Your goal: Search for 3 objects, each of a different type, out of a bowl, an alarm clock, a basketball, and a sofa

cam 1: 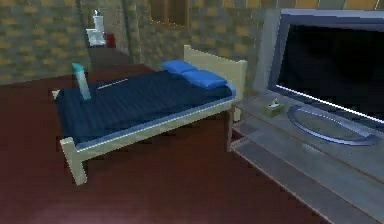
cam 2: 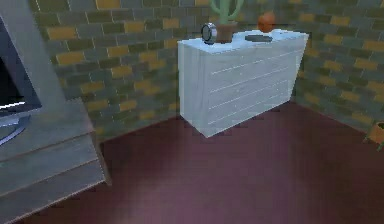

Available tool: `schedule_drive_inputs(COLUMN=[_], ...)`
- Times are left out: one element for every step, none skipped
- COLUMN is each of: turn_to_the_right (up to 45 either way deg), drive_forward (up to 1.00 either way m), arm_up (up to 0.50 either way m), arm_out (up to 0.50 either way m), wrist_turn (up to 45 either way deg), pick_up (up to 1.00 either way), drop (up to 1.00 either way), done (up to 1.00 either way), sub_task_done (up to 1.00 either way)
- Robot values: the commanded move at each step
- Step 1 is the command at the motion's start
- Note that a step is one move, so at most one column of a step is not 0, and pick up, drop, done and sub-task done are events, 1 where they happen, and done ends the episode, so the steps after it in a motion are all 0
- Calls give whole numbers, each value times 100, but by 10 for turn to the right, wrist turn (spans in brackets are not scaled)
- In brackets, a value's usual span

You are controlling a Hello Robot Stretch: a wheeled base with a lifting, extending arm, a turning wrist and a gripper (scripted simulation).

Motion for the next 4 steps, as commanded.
schedule_drive_inputs(turn_to_the_right=[450,90,0,-450], drive_forward=[0,0,15,0], arm_up=[0,0,0,0], arm_out=[0,0,0,0], wrist_turn=[0,0,0,0], pick_up=[0,0,0,0], drop=[0,0,0,0], done=[0,0,0,0], sub_task_done=[0,0,0,0])
